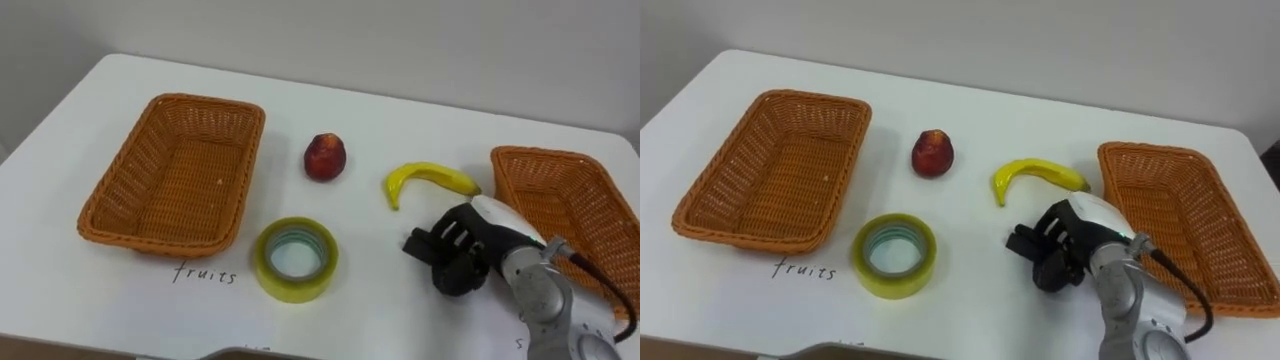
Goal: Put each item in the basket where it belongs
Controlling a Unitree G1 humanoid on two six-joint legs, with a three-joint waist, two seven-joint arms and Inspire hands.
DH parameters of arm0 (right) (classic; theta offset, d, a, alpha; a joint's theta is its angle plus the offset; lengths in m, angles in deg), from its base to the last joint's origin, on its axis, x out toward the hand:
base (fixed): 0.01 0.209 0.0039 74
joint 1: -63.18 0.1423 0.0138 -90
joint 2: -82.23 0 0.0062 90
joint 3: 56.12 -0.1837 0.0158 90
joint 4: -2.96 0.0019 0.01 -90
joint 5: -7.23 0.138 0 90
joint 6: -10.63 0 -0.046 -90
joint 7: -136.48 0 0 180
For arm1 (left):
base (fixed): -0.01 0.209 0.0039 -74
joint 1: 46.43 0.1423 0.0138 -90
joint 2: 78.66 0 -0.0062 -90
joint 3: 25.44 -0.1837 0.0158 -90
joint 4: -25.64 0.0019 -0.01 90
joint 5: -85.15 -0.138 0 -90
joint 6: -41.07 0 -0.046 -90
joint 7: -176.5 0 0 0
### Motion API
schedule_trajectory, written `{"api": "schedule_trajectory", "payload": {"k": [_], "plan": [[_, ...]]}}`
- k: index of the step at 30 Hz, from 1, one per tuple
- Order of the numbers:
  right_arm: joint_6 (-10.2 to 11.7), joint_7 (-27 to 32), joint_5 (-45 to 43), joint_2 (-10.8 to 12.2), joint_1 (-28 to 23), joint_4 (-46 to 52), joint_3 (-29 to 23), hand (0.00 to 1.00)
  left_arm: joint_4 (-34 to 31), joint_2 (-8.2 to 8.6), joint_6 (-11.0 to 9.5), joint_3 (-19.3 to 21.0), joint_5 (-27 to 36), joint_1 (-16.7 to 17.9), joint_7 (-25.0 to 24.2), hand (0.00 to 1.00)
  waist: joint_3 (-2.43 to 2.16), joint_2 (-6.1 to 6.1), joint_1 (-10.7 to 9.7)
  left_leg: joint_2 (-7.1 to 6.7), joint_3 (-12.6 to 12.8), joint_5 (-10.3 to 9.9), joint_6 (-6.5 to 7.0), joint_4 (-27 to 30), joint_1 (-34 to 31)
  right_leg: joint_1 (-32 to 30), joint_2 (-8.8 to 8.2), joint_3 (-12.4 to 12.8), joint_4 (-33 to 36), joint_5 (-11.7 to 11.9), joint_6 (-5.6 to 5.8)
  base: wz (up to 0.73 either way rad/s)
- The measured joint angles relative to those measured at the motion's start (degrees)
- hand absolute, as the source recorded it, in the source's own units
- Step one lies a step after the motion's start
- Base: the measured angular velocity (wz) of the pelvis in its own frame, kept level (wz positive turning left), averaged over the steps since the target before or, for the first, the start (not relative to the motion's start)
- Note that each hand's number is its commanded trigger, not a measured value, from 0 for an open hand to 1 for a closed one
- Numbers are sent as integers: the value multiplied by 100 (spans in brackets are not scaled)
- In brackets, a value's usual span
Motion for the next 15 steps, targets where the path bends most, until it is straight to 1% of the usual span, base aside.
{"api": "schedule_trajectory", "payload": {"k": [1,2,3,5,6,7,9,11,13,15], "plan": [[93,-87,89,3,-50,171,0,100,115,-8,-42,12,-5,-13,-1,0,10,-16,-18,-3,2,1,1,9,-9,-23,3,16,-1,0,0,-5],[224,-124,173,16,-59,301,-1,100,158,-17,-69,43,-10,-2,-3,0,47,-36,-81,-5,2,1,1,13,-13,-24,2,35,-2,0,1,-4],[260,-144,214,24,-59,377,-3,100,157,-17,-87,77,-19,8,-11,0,67,-24,-92,-6,2,1,1,13,-22,-33,1,41,-5,0,1,0],[466,-168,482,36,-69,682,-111,100,158,-21,-138,179,-37,20,-72,0,64,-40,-130,-9,3,1,3,16,-54,-60,-2,64,-7,-1,1,0],[564,-167,755,38,-71,835,-243,100,161,-20,-220,205,-22,32,-118,0,68,-35,-129,-9,35,2,4,19,-53,-63,4,167,-10,-1,1,0],[608,-166,862,38,-71,919,-302,100,161,-11,-255,235,-11,39,-141,0,68,-34,-129,-9,47,2,4,22,-51,-62,6,210,-13,-1,1,-4],[772,-138,1220,37,-67,1243,-512,100,164,8,-350,253,-4,53,-157,0,69,-30,-132,-9,65,2,4,29,-50,-61,7,238,-21,-1,1,-4],[857,-84,1501,36,-47,1378,-667,100,199,41,-371,282,-6,60,-158,0,73,-25,-132,-9,77,2,4,30,-41,-55,6,246,-21,-1,1,-2],[866,-23,1644,38,-13,1476,-718,100,259,54,-390,307,-4,46,-159,0,78,-16,-135,-8,111,2,4,29,-14,-38,6,262,-25,-1,2,-6],[912,-9,1755,39,76,1499,-772,100,369,55,-443,352,-5,18,-167,0,72,-24,-146,-8,148,2,4,28,4,-35,8,306,-24,-2,4,-8]]}}
